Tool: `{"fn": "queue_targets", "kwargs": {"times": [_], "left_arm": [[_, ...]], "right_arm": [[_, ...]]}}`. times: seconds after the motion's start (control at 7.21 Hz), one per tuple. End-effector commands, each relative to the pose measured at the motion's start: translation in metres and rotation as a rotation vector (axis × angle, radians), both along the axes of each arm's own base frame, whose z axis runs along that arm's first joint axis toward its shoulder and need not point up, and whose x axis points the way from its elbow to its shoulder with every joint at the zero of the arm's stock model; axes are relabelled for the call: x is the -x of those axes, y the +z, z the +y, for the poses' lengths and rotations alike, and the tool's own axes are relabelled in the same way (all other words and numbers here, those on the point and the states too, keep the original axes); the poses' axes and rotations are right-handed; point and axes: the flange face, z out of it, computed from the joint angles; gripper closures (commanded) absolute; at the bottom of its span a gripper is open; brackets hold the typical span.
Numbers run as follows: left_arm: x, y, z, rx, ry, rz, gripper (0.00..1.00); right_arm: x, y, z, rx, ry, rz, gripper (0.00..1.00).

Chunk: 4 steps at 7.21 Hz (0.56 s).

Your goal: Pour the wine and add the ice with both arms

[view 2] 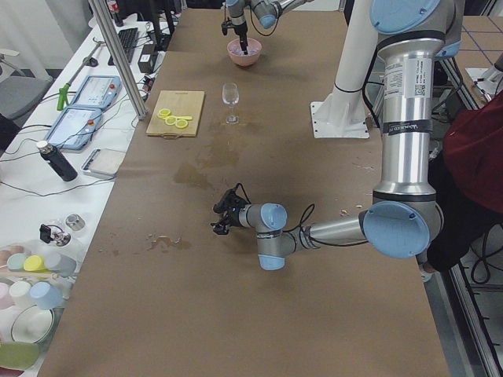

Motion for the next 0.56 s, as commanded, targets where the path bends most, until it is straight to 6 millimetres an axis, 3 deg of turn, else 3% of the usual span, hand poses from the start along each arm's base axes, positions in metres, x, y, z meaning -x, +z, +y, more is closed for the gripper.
{"fn": "queue_targets", "kwargs": {"times": [0.0, 0.42], "left_arm": [[0.0010, 0.0031, 0.0022, 0.005, -0.004, -0.004, 0.15], [-0.0071, 0.0016, 0.0017, 0.004, 0.003, 0.001, 0.25]], "right_arm": [[0.0014, -0.0010, -0.0003, -0.005, 0.000, -0.001, 0.39], [0.0088, -0.0033, -0.0066, -0.016, -0.004, 0.008, 0.34]]}}
